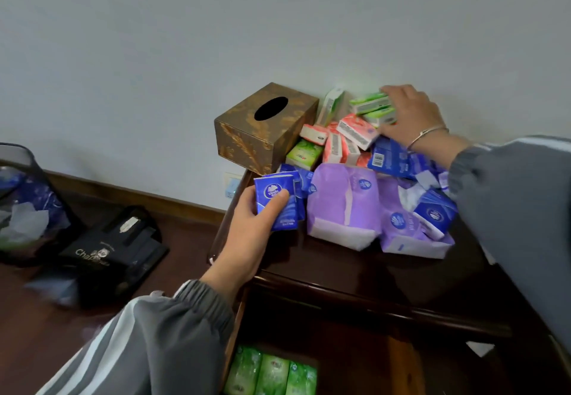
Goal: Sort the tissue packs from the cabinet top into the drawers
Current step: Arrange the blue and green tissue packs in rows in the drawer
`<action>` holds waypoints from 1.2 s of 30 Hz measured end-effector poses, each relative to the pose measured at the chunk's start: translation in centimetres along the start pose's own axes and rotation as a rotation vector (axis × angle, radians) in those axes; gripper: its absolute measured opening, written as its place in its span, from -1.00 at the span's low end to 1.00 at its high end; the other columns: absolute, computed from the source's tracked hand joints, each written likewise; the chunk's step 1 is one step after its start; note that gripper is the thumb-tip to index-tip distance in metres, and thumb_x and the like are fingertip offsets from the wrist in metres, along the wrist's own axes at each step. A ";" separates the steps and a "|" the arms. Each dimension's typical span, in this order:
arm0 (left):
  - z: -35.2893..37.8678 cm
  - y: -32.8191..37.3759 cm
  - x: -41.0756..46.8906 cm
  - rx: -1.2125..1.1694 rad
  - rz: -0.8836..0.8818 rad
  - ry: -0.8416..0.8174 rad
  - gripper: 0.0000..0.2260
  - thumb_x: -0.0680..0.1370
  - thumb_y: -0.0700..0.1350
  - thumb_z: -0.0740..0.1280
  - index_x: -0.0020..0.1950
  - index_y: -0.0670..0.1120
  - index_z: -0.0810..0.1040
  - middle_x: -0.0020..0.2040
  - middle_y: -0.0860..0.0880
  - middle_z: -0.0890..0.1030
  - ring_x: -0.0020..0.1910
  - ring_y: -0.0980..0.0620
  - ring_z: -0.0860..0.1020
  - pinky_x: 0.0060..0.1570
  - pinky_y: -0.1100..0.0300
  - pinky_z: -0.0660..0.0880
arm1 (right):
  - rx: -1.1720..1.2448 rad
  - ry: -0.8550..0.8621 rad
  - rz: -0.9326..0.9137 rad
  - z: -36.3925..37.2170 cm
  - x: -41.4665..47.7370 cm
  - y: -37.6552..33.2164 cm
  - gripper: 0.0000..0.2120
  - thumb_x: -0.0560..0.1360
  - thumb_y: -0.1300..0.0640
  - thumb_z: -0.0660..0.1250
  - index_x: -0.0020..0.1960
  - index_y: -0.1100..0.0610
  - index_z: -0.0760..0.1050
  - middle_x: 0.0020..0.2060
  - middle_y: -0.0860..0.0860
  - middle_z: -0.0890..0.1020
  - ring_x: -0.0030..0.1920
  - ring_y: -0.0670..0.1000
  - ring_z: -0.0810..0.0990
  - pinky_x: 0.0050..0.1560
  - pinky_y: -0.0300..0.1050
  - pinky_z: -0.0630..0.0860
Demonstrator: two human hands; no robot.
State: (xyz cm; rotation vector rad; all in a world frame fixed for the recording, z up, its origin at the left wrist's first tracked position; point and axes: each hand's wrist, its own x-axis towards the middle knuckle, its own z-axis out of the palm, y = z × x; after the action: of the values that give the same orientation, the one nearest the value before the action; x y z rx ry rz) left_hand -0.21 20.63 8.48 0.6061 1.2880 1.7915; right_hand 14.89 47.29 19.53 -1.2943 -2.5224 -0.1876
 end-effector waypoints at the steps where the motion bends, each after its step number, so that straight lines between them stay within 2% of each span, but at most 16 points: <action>1: -0.1 -0.2 0.1 0.021 0.009 0.015 -0.61 0.42 -0.01 0.48 0.19 -0.09 0.51 0.08 -0.10 0.66 0.08 -0.07 0.63 0.14 -0.03 0.54 | -0.026 -0.057 -0.006 0.2 1.3 0.1 -0.34 0.39 0.09 0.37 0.44 0.01 0.22 0.37 0.15 0.33 0.27 0.29 0.38 0.21 0.18 0.39; 4: -0.2 -0.6 0.4 0.068 0.024 0.046 -0.59 0.40 0.03 0.49 0.18 -0.06 0.51 0.06 -0.06 0.67 0.05 -0.02 0.64 0.12 -0.03 0.55 | -0.093 -0.206 -0.050 1.5 3.4 0.4 -0.24 0.36 -0.02 0.42 0.46 -0.02 0.15 0.42 0.10 0.25 0.28 0.27 0.40 0.23 0.21 0.39; 6: -0.3 -0.7 0.5 0.075 0.028 0.044 -0.55 0.37 0.07 0.49 0.18 -0.05 0.51 0.04 -0.03 0.67 0.03 0.00 0.65 0.10 -0.01 0.56 | -0.139 -0.242 -0.076 2.1 4.0 0.4 -0.22 0.35 -0.08 0.43 0.47 -0.02 0.14 0.42 0.10 0.25 0.25 0.26 0.44 0.22 0.19 0.40; 9: -0.5 -0.6 0.7 0.025 0.007 0.016 -0.55 0.36 0.09 0.49 0.18 -0.01 0.52 0.04 -0.01 0.68 0.04 0.01 0.65 0.08 0.03 0.57 | -0.217 -0.163 -0.104 2.8 4.3 0.4 -0.36 0.41 -0.01 0.37 0.43 -0.01 0.21 0.37 0.11 0.31 0.16 0.27 0.51 0.13 0.16 0.41; 12: -0.4 -0.9 0.7 0.088 0.038 0.042 -0.58 0.36 0.11 0.48 0.15 0.01 0.52 0.03 0.02 0.68 0.02 0.05 0.66 0.04 0.07 0.58 | -0.222 -0.072 -0.153 3.0 4.0 0.3 -0.46 0.44 0.09 0.34 0.38 0.05 0.28 0.34 0.15 0.37 0.10 0.30 0.53 0.05 0.14 0.44; 15: -0.2 -1.0 0.7 0.124 0.064 0.063 -0.55 0.32 0.17 0.46 0.14 0.04 0.52 0.01 0.05 0.68 0.00 0.07 0.66 0.00 0.10 0.59 | -0.133 0.024 -0.185 2.6 3.5 0.5 -0.48 0.41 0.22 0.34 0.35 0.16 0.34 0.32 0.21 0.37 0.08 0.33 0.51 -0.01 0.12 0.48; 20: -0.1 -1.0 0.7 0.119 0.063 0.087 -0.58 0.30 0.21 0.46 0.09 0.11 0.53 0.01 0.08 0.68 0.01 0.08 0.65 0.08 0.01 0.57 | -0.045 0.194 -0.208 1.2 1.6 0.7 -0.61 0.45 0.29 0.25 0.27 0.26 0.43 0.27 0.25 0.43 0.07 0.32 0.49 0.02 0.13 0.47; 23: 0.1 -1.0 0.6 0.152 0.066 0.131 -0.59 0.29 0.24 0.44 0.06 0.14 0.52 -0.02 0.13 0.68 -0.02 0.13 0.66 0.08 0.02 0.58 | 0.022 0.214 -0.236 -0.2 0.2 0.9 -0.65 0.44 0.30 0.26 0.23 0.27 0.46 0.23 0.23 0.48 0.09 0.29 0.51 0.03 0.10 0.48; 26: 0.3 -1.1 0.6 0.170 0.073 0.160 -0.60 0.28 0.26 0.43 0.04 0.15 0.51 -0.04 0.16 0.68 -0.04 0.16 0.65 0.05 0.06 0.59 | 0.074 0.231 -0.290 -1.3 -1.9 1.2 -0.65 0.43 0.30 0.28 0.22 0.27 0.48 0.24 0.22 0.49 0.16 0.26 0.51 0.10 0.09 0.47; 29: 0.3 -1.0 0.7 0.171 0.055 0.155 -0.61 0.27 0.28 0.43 0.00 0.16 0.51 -0.09 0.20 0.68 -0.08 0.19 0.66 0.03 0.08 0.59 | 0.217 0.342 -0.272 -3.0 -4.7 1.0 -0.67 0.43 0.30 0.30 0.20 0.28 0.50 0.23 0.21 0.51 0.22 0.21 0.51 0.20 0.02 0.45; 33: 0.2 -0.9 0.5 0.179 0.041 0.167 -0.72 0.41 0.17 0.43 0.04 0.14 0.50 -0.02 0.12 0.67 -0.03 0.14 0.65 0.10 0.04 0.58 | 0.419 0.528 -0.287 -5.7 -10.4 -0.3 -0.71 0.42 0.30 0.32 0.14 0.31 0.52 0.16 0.20 0.56 0.19 0.13 0.54 0.23 -0.15 0.43; 36: 0.6 -0.2 -0.5 0.131 0.016 0.180 -0.72 0.50 0.06 0.39 0.16 0.04 0.48 0.11 -0.01 0.64 0.05 0.07 0.63 0.13 0.05 0.56 | 0.590 0.533 -0.254 -6.7 -17.0 -1.2 -0.71 0.44 0.28 0.34 0.15 0.29 0.51 0.18 0.12 0.56 0.21 0.05 0.53 0.23 -0.10 0.48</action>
State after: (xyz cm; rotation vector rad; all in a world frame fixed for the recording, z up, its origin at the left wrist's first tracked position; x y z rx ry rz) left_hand 0.63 20.58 8.58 0.5369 1.5355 1.8187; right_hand 24.62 31.85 20.41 -0.5935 -2.0402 0.1383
